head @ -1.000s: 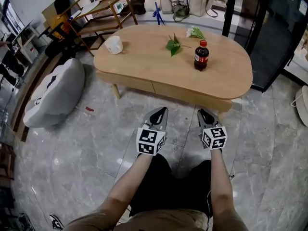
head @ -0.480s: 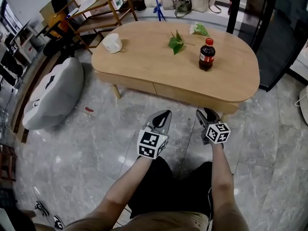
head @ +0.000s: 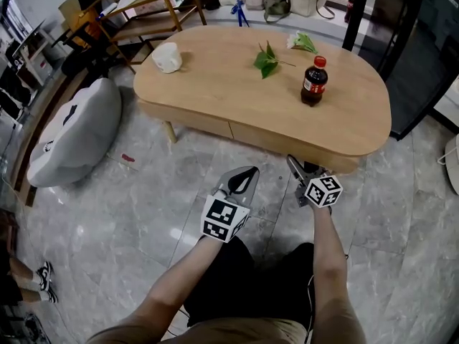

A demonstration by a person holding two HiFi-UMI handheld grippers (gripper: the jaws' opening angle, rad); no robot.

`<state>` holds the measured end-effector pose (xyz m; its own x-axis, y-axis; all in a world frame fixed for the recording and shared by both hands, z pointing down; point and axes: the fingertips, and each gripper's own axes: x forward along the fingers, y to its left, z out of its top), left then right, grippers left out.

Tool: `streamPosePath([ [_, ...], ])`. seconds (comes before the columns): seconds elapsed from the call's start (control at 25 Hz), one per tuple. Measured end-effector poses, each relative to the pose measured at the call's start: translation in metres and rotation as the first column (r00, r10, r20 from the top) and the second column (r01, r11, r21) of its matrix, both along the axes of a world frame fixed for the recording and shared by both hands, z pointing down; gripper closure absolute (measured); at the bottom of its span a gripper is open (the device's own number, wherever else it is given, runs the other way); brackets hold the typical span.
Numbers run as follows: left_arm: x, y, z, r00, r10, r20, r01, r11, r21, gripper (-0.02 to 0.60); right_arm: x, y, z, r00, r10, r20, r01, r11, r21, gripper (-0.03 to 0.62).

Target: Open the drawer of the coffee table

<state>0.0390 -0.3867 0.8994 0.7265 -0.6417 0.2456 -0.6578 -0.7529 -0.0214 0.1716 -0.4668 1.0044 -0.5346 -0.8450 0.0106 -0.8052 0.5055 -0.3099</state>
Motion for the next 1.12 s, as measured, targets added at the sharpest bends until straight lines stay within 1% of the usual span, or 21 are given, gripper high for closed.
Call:
streamPosePath([
  [0.2,-0.004,0.002,-0.002,1.0,-0.003,0.001,0.003,1.0,-0.005,0.591,0.001,0.001,-0.008,0.994,-0.014,0.109,0.014,1.0,0.008,0.365],
  [0.24,-0.005,0.002,-0.001,1.0,-0.005,0.001,0.005,1.0,-0.009,0.591,0.002,0.002,-0.008,0.993,-0.022,0.116,0.022,1.0,0.006,0.365],
  [0.28,-0.007,0.003,-0.001,1.0,-0.008,0.0,0.008,1.0,-0.014,0.591,0.001,0.005,-0.007,0.994,-0.032,0.109,0.032,0.999,0.003,0.368],
  [0.44,-0.011,0.007,-0.004,1.0,-0.013,-0.001,0.013,1.0,-0.014,0.591,-0.005,0.019,-0.004,0.996,-0.077,0.033,0.077,0.997,0.0,0.391],
  [0.52,-0.015,0.007,-0.007,1.0,-0.019,-0.001,0.019,1.0,-0.008,0.591,-0.01,0.026,-0.005,0.995,-0.095,0.016,0.094,0.996,0.006,0.407],
  [0.8,-0.021,0.011,-0.014,0.999,-0.04,0.004,0.04,0.999,0.003,0.591,-0.025,0.059,-0.001,0.992,-0.123,0.014,0.123,0.992,0.009,0.424],
  [1.12,-0.03,0.022,-0.028,0.998,-0.067,0.01,0.067,0.997,0.027,0.591,-0.042,0.097,-0.002,0.988,-0.155,0.015,0.155,0.988,0.01,0.424],
])
